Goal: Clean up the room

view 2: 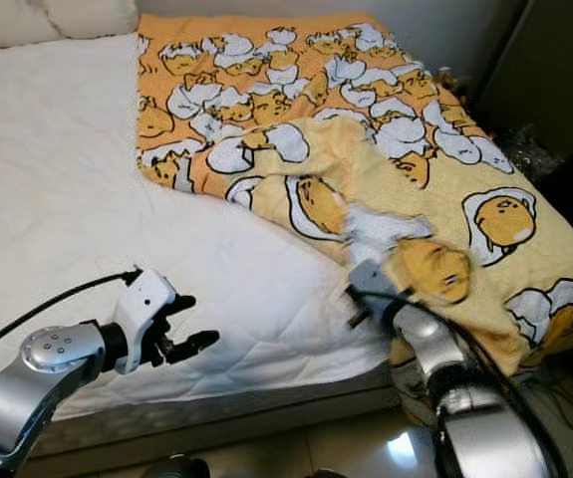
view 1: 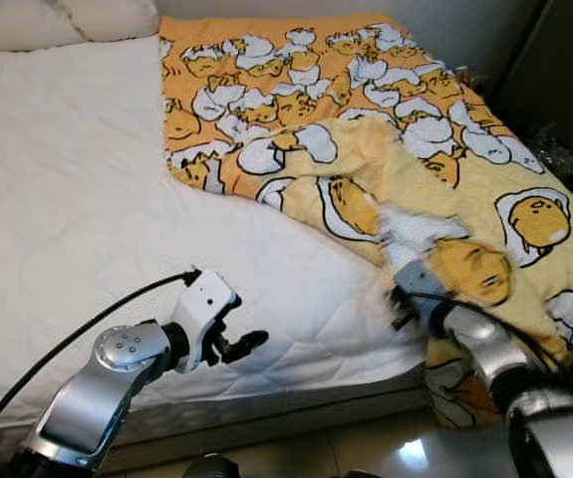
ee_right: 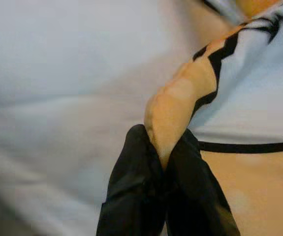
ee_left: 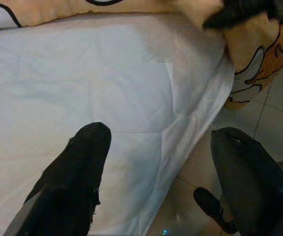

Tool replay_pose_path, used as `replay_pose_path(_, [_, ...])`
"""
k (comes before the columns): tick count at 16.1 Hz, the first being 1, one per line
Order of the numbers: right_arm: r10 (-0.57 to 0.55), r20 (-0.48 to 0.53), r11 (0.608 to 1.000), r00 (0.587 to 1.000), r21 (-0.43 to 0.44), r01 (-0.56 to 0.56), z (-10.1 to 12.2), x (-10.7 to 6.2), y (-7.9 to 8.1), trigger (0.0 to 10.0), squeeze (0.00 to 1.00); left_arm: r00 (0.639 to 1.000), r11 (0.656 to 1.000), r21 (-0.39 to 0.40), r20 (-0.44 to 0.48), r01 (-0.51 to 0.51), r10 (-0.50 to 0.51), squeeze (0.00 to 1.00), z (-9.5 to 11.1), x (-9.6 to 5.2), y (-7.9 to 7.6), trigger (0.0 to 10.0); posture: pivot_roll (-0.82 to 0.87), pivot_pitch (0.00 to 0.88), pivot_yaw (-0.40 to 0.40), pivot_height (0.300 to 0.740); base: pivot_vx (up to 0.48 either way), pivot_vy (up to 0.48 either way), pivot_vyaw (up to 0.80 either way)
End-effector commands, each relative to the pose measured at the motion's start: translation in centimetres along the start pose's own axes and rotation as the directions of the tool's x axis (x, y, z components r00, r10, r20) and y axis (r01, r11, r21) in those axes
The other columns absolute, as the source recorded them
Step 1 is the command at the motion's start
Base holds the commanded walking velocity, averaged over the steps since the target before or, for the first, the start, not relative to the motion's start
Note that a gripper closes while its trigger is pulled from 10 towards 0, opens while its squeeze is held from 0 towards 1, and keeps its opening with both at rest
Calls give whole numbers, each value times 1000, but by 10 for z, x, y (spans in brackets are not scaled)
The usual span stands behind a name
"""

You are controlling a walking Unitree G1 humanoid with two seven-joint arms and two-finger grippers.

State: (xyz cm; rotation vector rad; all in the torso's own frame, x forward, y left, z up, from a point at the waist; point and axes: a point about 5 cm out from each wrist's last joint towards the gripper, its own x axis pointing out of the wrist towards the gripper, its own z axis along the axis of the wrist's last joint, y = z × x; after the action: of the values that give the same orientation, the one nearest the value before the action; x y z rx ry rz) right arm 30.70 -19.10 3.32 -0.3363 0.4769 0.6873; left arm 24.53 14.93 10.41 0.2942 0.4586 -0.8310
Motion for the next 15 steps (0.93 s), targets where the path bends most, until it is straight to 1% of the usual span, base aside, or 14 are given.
replay_pose_path(1, [98, 50, 995, 994, 23, -100, 7, 2, 7, 0, 0, 1000, 1000, 11, 1, 5, -5, 0, 1, 1, -1, 10000, 33, 9, 11, 740, 0, 0, 0])
replay_pose_path(2, [268, 110, 961, 957, 33, -273, 12, -4, 23, 0, 0, 1000, 1000, 12, 1, 8, -8, 0, 1, 2, -1, 10000, 34, 8, 18, 740, 0, 0, 0])
replay_pose_path(3, [600, 155, 792, 784, 24, -611, 22, -34, 61, 0, 0, 1000, 1000, 18, 0, 15, -15, 0, 1, 2, 0, 10000, 34, 6, 23, 740, 0, 0, 0])
replay_pose_path(4, [696, 157, 707, 701, 23, -707, 25, -46, 77, 0, 0, 1000, 1000, 20, 0, 17, -17, 0, 1, 3, 0, 10000, 34, 6, 23, 740, 0, 0, 0])
replay_pose_path(6, [819, 152, 556, 554, 33, -831, 26, -71, 98, 0, 0, 1000, 999, 23, -2, 22, -22, 0, 0, 3, 1, 10000, 33, 5, 26, 740, 0, 0, 0])
replay_pose_path(7, [833, 141, 536, 535, 34, -844, 24, -74, 101, 0, 0, 1000, 999, 24, -3, 26, -26, 0, 0, 4, 1, 10000, 30, 5, 32, 740, 0, 0, 0])
replay_pose_path(8, [839, 135, 527, 527, 33, -849, 22, -75, 103, 0, 0, 1000, 999, 25, -4, 28, -28, 0, 0, 4, 2, 10000, 28, 2, 37, 740, 0, 0, 0])
replay_pose_path(9, [820, 140, 557, 555, 29, -830, 20, -72, 104, 0, 0, 999, 999, 26, -3, 35, -34, 0, 1, 7, 2, 10000, 27, 1, 41, 740, 0, 0, 0])
replay_pose_path(10, [806, 138, 576, 575, 43, -817, 26, -75, 107, 0, 0, 999, 999, 23, 0, 37, -37, 0, 2, 10, 2, 10000, 26, 0, 42, 740, 0, 0, 0])
replay_pose_path(11, [798, 147, 584, 584, 51, -810, 32, -76, 109, 0, 0, 1000, 1000, -20, -4, 11, -11, 0, 2, 15, 6, 10000, 24, 0, 44, 740, 0, 0, 0])
replay_pose_path(12, [791, 154, 593, 592, 48, -804, 36, -74, 109, 0, 0, 1000, 991, -135, 6, 11, -11, 1000, 3, 20, 8, 10000, 22, 1, 47, 740, 0, 0, 0])
replay_pose_path(13, [790, 155, 594, 594, 46, -803, 37, -74, 109, 0, 0, 1000, 984, -176, 12, 19, -17, 1000, 3, 21, 8, 10000, 22, 2, 48, 740, 0, 0, 0])
replay_pose_path(14, [785, 160, 600, 598, 46, -799, 39, -72, 109, 0, 0, 999, 966, -257, 19, 40, -37, 1000, 3, 26, 8, 10000, 21, 3, 51, 740, 0, 0, 0])
replay_pose_path(15, [785, 160, 600, 599, 45, -799, 39, -72, 108, 0, 0, 999, 954, -295, 18, 52, -49, 1000, 3, 28, 7, 10000, 21, 3, 51, 740, 0, 0, 0])
